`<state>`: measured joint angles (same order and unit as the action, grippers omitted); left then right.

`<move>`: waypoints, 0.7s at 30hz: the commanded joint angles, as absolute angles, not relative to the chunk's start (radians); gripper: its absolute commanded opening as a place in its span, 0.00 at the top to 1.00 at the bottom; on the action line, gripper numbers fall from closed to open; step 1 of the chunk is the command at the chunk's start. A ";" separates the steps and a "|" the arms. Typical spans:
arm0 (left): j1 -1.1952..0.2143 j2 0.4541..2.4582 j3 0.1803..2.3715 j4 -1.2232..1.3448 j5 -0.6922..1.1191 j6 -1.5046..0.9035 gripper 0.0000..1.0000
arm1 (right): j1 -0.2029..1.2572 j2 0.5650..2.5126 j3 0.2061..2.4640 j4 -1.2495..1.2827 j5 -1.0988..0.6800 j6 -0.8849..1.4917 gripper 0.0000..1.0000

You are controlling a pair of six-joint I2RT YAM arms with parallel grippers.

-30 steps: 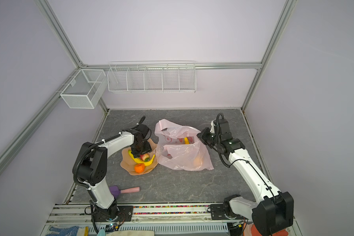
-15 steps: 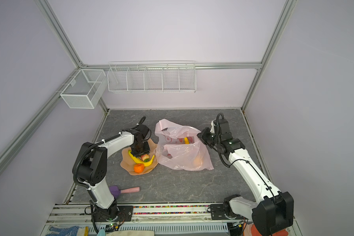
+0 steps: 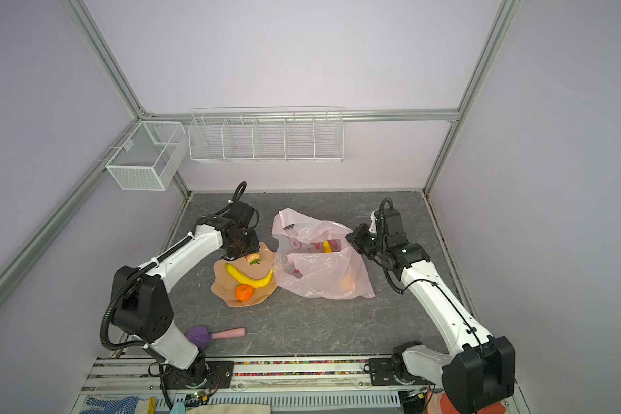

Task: Place the fruits into the plastic bag
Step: Pick up the fruit from the plate, then place the fruit in the plastic bag.

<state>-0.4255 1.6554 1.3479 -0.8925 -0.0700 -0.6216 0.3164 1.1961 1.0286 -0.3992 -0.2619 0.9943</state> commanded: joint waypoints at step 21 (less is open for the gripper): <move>-0.549 1.283 1.274 -0.761 -0.088 -0.096 0.98 | 0.316 1.184 1.042 -0.400 -0.255 0.992 0.93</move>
<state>-0.4934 1.3128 1.2697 -0.7990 -0.0593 -0.2676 0.3164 1.1961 1.0286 -0.3992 -0.2615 0.9943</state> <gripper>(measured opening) 0.405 0.067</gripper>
